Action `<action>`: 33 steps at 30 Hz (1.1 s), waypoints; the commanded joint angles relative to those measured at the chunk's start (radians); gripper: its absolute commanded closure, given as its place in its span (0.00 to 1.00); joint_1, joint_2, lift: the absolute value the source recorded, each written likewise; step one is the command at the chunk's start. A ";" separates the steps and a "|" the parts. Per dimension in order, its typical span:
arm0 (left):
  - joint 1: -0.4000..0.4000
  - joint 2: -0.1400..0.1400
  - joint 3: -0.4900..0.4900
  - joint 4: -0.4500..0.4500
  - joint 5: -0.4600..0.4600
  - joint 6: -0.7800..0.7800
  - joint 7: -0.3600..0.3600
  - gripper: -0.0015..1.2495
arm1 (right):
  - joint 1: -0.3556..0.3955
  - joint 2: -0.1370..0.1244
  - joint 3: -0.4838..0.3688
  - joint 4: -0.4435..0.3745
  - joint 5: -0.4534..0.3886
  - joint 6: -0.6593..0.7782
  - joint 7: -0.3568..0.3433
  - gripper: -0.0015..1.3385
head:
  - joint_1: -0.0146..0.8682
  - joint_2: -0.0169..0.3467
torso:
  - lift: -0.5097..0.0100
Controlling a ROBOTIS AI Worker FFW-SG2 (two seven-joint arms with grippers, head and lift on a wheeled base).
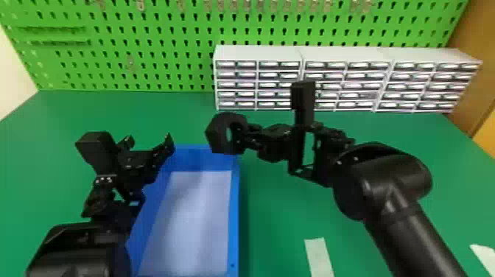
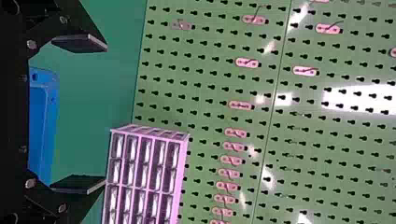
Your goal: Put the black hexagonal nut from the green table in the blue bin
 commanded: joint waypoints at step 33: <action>-0.008 0.000 -0.001 0.005 -0.001 0.000 0.000 0.22 | -0.047 0.008 0.163 0.041 -0.065 0.005 0.006 0.44 | 0.79 0.19 | 0.79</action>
